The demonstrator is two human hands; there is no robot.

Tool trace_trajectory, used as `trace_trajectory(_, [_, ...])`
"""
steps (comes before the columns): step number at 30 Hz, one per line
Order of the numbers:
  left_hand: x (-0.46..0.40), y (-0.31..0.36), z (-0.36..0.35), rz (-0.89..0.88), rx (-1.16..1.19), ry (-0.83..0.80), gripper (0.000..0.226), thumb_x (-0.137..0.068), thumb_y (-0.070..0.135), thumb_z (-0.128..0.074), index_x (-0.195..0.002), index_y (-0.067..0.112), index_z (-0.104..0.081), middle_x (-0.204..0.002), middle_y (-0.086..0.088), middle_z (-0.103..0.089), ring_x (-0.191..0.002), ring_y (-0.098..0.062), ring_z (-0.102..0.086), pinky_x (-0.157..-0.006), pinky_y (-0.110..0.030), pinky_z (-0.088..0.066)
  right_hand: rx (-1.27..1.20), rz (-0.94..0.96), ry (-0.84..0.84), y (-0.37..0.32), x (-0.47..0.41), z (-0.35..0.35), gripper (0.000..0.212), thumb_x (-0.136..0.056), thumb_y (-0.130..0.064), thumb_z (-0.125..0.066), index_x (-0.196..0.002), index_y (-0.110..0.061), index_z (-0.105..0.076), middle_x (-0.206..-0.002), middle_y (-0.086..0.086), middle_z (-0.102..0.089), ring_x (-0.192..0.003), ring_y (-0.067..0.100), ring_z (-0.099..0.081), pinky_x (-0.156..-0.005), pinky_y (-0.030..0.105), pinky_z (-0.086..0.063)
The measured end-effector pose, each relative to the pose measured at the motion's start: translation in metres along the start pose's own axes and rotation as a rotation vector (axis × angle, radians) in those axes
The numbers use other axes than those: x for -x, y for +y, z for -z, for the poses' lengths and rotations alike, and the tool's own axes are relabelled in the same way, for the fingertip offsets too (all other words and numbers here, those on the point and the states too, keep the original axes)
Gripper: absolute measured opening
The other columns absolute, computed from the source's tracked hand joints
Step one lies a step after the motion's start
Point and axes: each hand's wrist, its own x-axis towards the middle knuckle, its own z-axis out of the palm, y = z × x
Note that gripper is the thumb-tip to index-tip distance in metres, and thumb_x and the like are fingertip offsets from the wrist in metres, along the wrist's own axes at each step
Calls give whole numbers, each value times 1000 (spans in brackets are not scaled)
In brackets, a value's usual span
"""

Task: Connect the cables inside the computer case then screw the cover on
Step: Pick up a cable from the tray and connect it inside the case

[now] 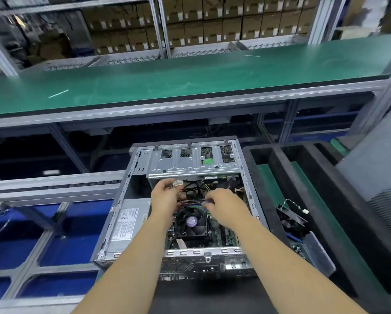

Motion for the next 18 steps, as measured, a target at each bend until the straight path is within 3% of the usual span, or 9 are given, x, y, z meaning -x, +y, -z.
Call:
trace_trajectory(2, [1, -4, 1, -90, -191, 74, 28, -94, -4, -50, -106, 18, -60, -96, -5, -72, -67, -14, -66, -54, -24, -49, -64, 44, -3, 1, 1, 0, 35, -95, -44, -63, -125, -27, -65, -122, -3, -66, -109, 22, -62, -91, 41, -53])
trace_trajectory(4, [0, -8, 3, -236, -439, 83, 21, -96, 4, -54, -103, 22, -61, -98, -2, -70, -78, -17, -67, -61, -24, -48, -20, 93, -41, -1, 3, -2, 28, -94, -45, -64, -118, -30, -68, -117, -6, -67, -106, 21, -62, -87, 39, -54])
trace_trajectory(8, [-6, -20, 6, -506, -974, 20, 27, -91, 13, -61, -116, 21, -64, -116, -1, -58, -110, -23, -51, -88, -31, -43, 168, 9, 0, -2, -3, -5, 20, -99, -38, -59, -102, -24, -72, -102, 0, -70, -93, 27, -66, -76, 35, -54])
trace_trajectory(10, [-2, -21, -1, -628, -1059, 2, 35, -87, 16, -62, -122, 21, -62, -121, 0, -53, -116, -23, -41, -95, -35, -40, 284, -21, 4, -4, -6, -6, 15, -97, -29, -63, -100, -17, -71, -100, 5, -69, -89, 31, -67, -69, 34, -50])
trace_trajectory(12, [4, -18, -13, -774, -1097, -24, 33, -85, 18, -61, -118, 20, -63, -117, 1, -55, -111, -23, -43, -95, -39, -41, 312, -30, 1, -6, -6, -7, 9, -93, -18, -64, -99, -12, -67, -103, 8, -64, -90, 34, -67, -66, 35, -46])
trace_trajectory(14, [9, -17, -24, -881, -1106, -100, 23, -87, 18, -59, -109, 18, -66, -107, 3, -59, -103, -22, -49, -91, -41, -43, 241, 13, 16, -6, -5, -8, 15, -92, -16, -61, -104, -9, -64, -107, 10, -59, -94, 37, -65, -66, 36, -43])
trace_trajectory(18, [21, -10, -49, -755, -917, -208, 21, -91, 22, -44, -87, 23, -65, -87, 11, -63, -89, -15, -55, -75, -36, -44, 92, 83, 182, -8, 6, 4, 20, -86, -13, -54, -104, -9, -64, -94, 6, -55, -88, 35, -62, -63, 35, -39])
